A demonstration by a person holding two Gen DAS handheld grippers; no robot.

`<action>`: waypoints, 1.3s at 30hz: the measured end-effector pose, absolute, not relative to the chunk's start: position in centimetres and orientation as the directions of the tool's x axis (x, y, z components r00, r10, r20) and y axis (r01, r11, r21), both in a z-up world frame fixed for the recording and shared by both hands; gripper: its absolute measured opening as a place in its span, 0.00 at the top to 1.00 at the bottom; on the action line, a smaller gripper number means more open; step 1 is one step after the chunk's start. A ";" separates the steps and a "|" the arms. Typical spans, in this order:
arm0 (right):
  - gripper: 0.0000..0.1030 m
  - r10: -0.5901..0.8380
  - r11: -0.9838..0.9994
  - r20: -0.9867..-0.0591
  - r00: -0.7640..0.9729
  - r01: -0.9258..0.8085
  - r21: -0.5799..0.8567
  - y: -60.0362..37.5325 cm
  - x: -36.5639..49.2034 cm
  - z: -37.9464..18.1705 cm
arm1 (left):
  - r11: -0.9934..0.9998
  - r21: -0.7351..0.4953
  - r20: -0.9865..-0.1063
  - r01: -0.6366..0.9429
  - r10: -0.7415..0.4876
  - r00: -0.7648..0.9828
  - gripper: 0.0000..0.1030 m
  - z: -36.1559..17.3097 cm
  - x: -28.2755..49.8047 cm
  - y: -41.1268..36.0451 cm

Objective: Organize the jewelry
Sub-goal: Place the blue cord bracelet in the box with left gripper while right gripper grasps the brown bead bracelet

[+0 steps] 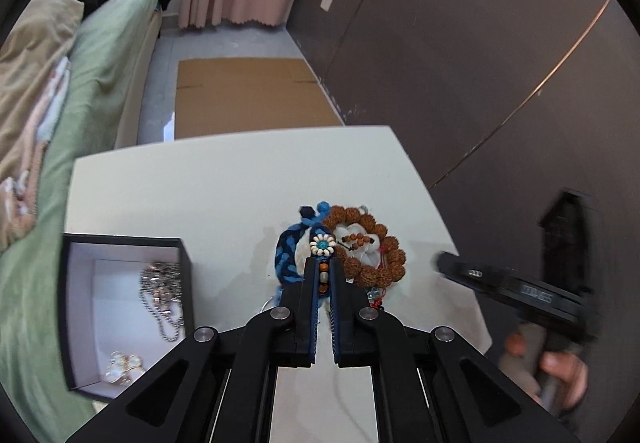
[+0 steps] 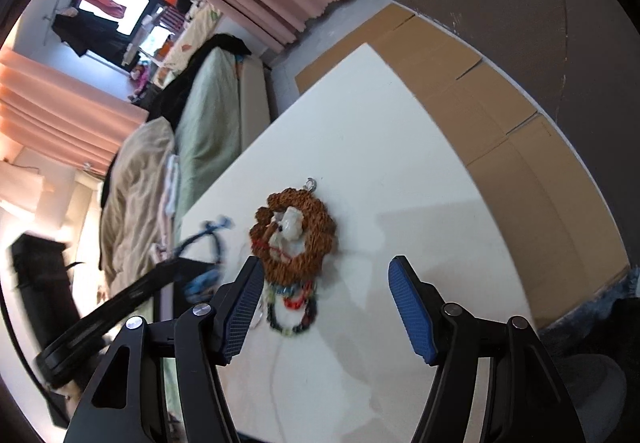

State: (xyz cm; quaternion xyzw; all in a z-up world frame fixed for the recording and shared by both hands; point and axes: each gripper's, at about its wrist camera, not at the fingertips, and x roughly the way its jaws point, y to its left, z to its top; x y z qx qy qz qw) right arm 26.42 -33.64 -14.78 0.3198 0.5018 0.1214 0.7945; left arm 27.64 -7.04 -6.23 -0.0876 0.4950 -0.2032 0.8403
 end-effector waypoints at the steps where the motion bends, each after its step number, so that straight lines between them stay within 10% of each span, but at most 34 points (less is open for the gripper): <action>1: 0.41 0.519 0.767 -0.723 0.456 0.126 0.629 -33.2 27.0 -15.1 | 0.903 -0.346 -0.794 0.256 -0.427 0.433 0.96 -5.8 27.5 -6.7; 14: 0.81 0.531 0.765 -0.738 0.416 0.140 0.629 -30.3 29.4 -16.2 | 0.919 -0.325 -0.759 0.221 -0.393 0.519 0.96 -2.0 24.9 -1.8; 39: 0.81 0.631 0.734 -0.559 0.539 -0.180 0.655 -25.0 26.2 -2.7 | 0.961 -0.276 -0.837 0.034 -0.257 0.483 0.94 -7.6 25.1 4.3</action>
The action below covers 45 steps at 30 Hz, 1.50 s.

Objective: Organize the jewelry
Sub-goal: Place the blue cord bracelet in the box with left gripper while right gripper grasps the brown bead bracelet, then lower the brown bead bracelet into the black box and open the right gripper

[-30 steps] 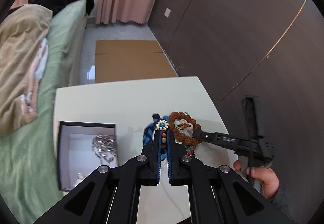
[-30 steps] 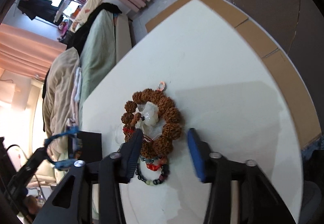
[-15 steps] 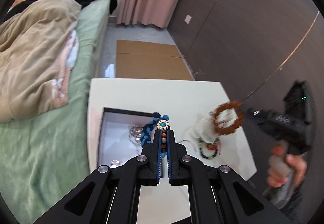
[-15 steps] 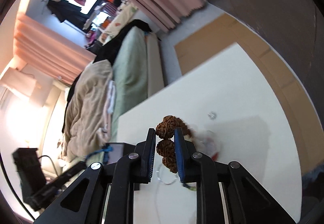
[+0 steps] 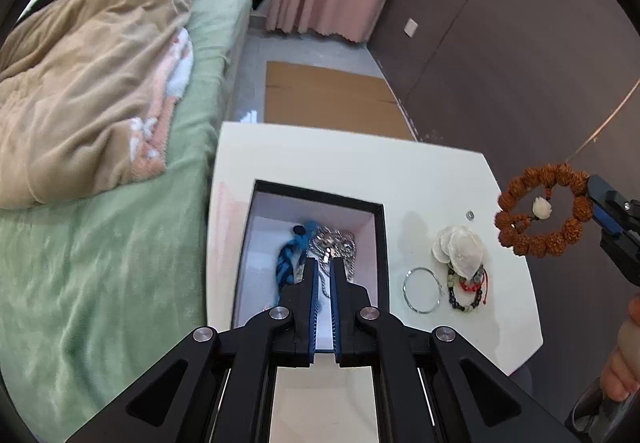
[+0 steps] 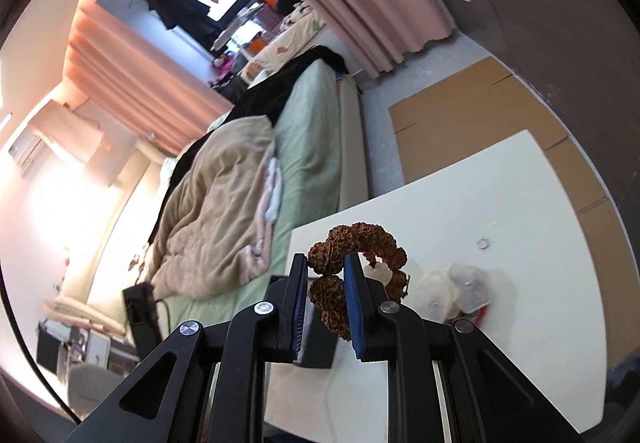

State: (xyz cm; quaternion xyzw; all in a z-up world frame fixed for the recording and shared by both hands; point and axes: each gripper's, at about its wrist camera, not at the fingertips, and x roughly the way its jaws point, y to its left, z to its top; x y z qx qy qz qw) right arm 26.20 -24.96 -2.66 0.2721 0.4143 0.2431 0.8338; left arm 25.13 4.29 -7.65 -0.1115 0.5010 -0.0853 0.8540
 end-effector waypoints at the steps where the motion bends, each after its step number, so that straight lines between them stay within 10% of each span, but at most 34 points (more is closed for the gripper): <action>1: 0.81 0.638 0.731 -0.558 0.531 -0.189 0.656 -24.4 26.1 -2.6 | 0.961 -0.276 -0.844 0.033 -0.259 0.470 0.94 -7.8 25.3 4.3; 5: 0.81 0.662 0.724 -0.558 0.500 -0.234 0.649 -21.9 26.0 -2.1 | 0.952 -0.306 -0.841 0.008 -0.274 0.467 0.80 -7.8 25.1 5.4; 7: 0.81 0.673 0.720 -0.559 0.485 -0.254 0.646 -20.7 26.0 -1.9 | 0.947 -0.322 -0.829 -0.005 -0.280 0.484 0.42 -7.4 24.7 6.1; 9: 0.81 0.682 0.716 -0.560 0.471 -0.271 0.643 -19.6 26.0 -1.8 | 0.942 -0.335 -0.802 -0.019 -0.275 0.531 0.26 -6.6 24.0 7.3; 40: 0.80 0.536 0.836 -0.780 0.324 -0.333 0.436 -8.3 26.9 -7.3 | 0.931 -0.353 -0.763 -0.093 -0.229 0.604 0.25 -3.9 21.3 13.4; 45: 0.54 0.597 0.793 -0.754 0.273 -0.339 0.506 -8.3 26.7 -7.7 | 0.939 -0.331 -0.776 -0.095 -0.213 0.594 0.25 -3.8 21.4 13.0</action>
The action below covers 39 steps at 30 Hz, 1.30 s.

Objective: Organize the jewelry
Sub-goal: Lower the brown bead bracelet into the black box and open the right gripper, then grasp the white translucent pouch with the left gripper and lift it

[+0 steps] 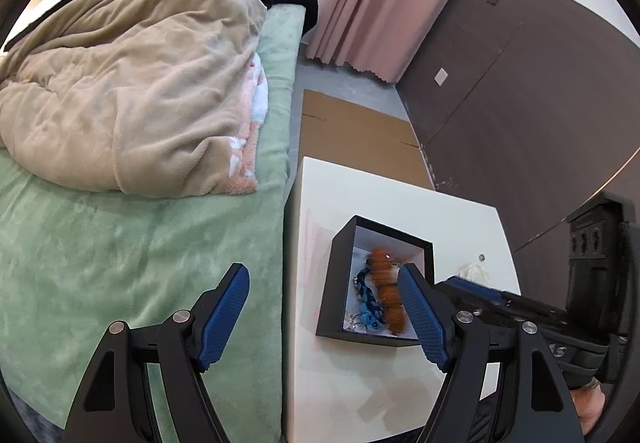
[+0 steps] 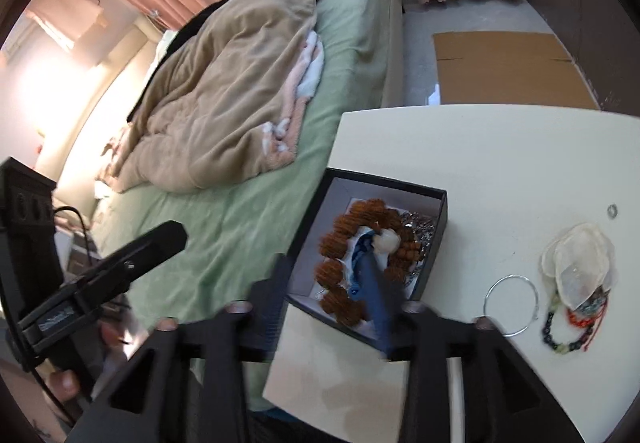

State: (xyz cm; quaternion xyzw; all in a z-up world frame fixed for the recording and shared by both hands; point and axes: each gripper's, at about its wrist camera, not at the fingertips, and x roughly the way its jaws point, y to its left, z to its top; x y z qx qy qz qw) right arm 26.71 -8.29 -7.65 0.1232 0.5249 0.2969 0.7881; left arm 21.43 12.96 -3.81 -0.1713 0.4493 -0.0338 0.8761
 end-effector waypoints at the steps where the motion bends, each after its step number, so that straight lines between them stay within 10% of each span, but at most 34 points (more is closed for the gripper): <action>1: 0.53 0.602 0.791 -0.745 0.286 -0.337 0.510 -8.7 26.5 -7.5 | 0.940 -0.328 -0.775 -0.093 -0.212 0.595 0.25 -3.7 21.5 12.7; 9: 0.52 0.583 0.812 -0.724 0.368 -0.261 0.521 -14.8 25.9 -6.9 | 0.947 -0.321 -0.778 -0.034 -0.243 0.579 0.25 -3.9 22.5 9.0; 15: 0.32 0.533 0.840 -0.716 0.451 -0.182 0.511 -20.7 25.2 -6.7 | 0.948 -0.317 -0.780 0.044 -0.286 0.557 0.25 -4.1 23.7 4.1; 39: 0.32 0.422 0.817 -0.723 0.547 0.116 0.565 -36.9 20.9 -11.1 | 0.933 -0.235 -0.845 0.273 -0.335 0.417 0.25 -8.5 28.0 -12.6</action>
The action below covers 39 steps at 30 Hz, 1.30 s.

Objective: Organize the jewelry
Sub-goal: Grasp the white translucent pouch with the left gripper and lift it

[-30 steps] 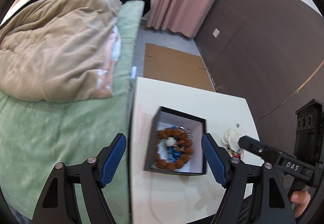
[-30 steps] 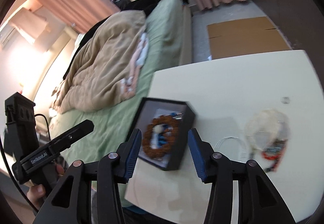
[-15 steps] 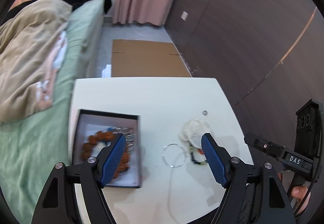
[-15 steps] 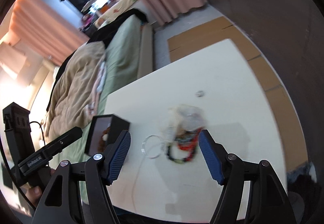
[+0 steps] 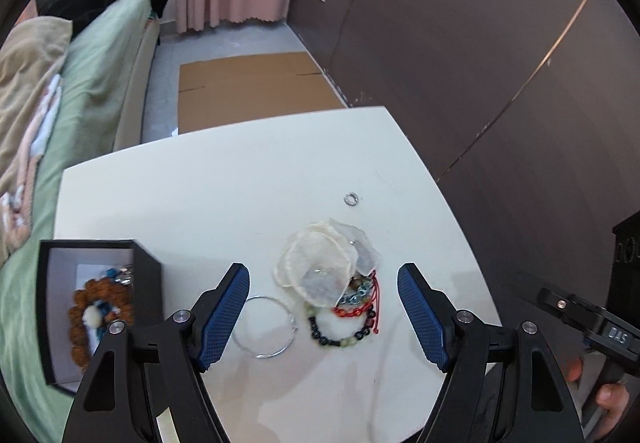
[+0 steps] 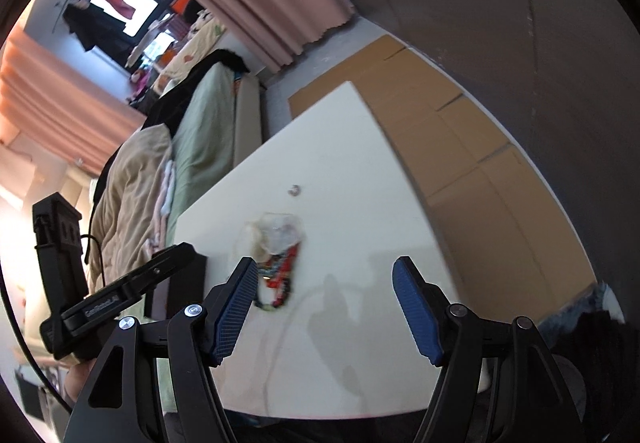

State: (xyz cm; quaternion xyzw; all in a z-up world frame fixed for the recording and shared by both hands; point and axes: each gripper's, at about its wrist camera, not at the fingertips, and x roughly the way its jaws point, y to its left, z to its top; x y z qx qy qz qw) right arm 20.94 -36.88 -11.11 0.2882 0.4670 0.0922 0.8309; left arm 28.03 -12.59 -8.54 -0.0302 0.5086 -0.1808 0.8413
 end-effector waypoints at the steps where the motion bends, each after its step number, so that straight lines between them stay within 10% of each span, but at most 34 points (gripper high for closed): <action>1: 0.32 0.419 0.814 -0.724 0.548 0.126 0.567 -37.3 20.8 -11.3 | 0.934 -0.222 -0.850 0.279 -0.325 0.413 0.25 -8.9 28.2 -13.1; 9: 0.32 0.380 0.802 -0.738 0.558 0.199 0.563 -39.6 19.7 -12.0 | 0.943 -0.168 -0.884 0.288 -0.273 0.379 0.27 -11.4 29.5 -15.6; 11: 0.32 0.379 0.803 -0.740 0.556 0.200 0.562 -39.6 19.6 -12.0 | 0.946 -0.150 -0.895 0.287 -0.253 0.368 0.38 -12.3 29.9 -16.1; 15: 0.32 0.394 0.801 -0.739 0.546 0.190 0.567 -39.1 19.7 -12.0 | 0.946 -0.149 -0.917 0.286 -0.241 0.318 1.00 -13.9 30.3 -16.2; 30: 0.34 0.540 0.765 -0.718 0.438 0.100 0.636 -31.5 24.0 -14.8 | 0.945 -0.228 -0.832 0.234 -0.314 0.458 1.00 -7.1 27.7 -8.4; 39: 0.51 0.538 0.790 -0.757 0.372 0.091 0.606 -28.3 25.5 -16.6 | 0.941 -0.234 -0.805 0.245 -0.329 0.495 1.00 -4.0 26.1 -6.0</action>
